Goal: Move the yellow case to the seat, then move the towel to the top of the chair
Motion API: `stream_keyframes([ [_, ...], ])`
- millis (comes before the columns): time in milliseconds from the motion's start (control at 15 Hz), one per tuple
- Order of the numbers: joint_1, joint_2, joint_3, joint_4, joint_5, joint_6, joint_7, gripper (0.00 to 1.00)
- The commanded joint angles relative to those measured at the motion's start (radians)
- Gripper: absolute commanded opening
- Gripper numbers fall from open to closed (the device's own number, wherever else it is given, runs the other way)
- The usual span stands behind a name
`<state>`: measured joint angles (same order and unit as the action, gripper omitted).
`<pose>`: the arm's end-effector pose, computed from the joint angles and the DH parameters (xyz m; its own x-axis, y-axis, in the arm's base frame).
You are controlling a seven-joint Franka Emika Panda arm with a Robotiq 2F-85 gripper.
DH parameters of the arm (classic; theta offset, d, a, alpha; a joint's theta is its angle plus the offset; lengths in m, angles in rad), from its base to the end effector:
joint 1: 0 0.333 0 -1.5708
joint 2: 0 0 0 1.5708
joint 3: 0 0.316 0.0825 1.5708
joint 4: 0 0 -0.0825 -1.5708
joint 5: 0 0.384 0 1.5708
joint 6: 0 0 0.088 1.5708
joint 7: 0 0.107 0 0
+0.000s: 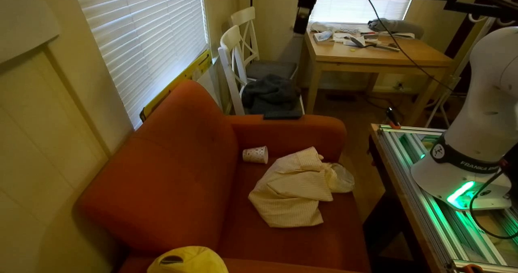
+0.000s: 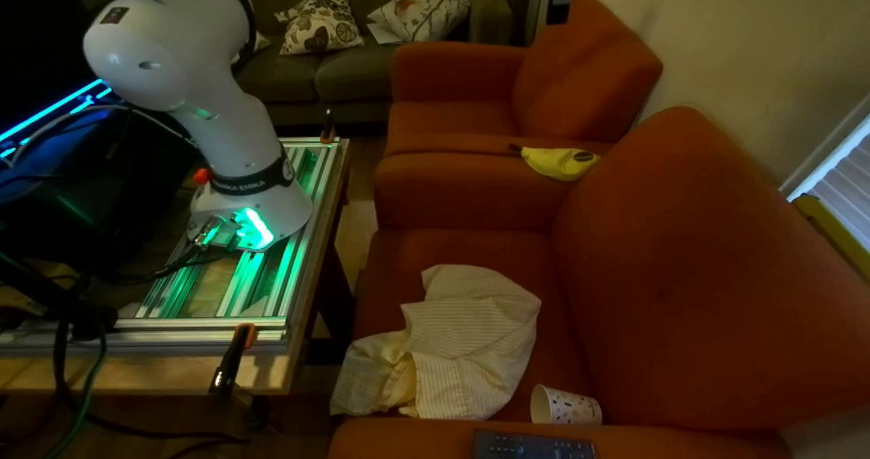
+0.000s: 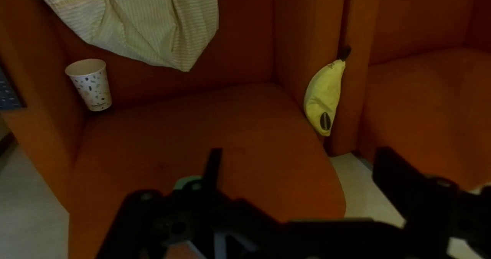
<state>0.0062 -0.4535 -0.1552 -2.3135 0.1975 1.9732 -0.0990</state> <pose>0.4242 -0.0575 0.5260 0.9855 -0.1199 0.1201 -0.0879 -0.9660 -0.2431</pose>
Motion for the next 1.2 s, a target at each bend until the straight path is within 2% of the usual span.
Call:
stream_keyframes([
  [0, 0.034, 0.119, 0.03, 0.0, 0.066, 0.084, -0.068, 1.0],
  [267, 0.058, 0.233, 0.068, 0.019, 0.085, 0.1, -0.111, 1.0],
  [333, 0.038, 0.183, 0.075, -0.008, 0.055, 0.093, -0.076, 1.0],
  [800, 0.033, 0.196, 0.082, -0.005, 0.054, 0.097, -0.076, 1.0],
  [1000, 0.03, 0.255, 0.094, -0.009, 0.059, 0.194, -0.026, 1.0],
  [1133, 0.053, 0.32, 0.098, -0.011, 0.12, 0.286, -0.076, 1.0],
])
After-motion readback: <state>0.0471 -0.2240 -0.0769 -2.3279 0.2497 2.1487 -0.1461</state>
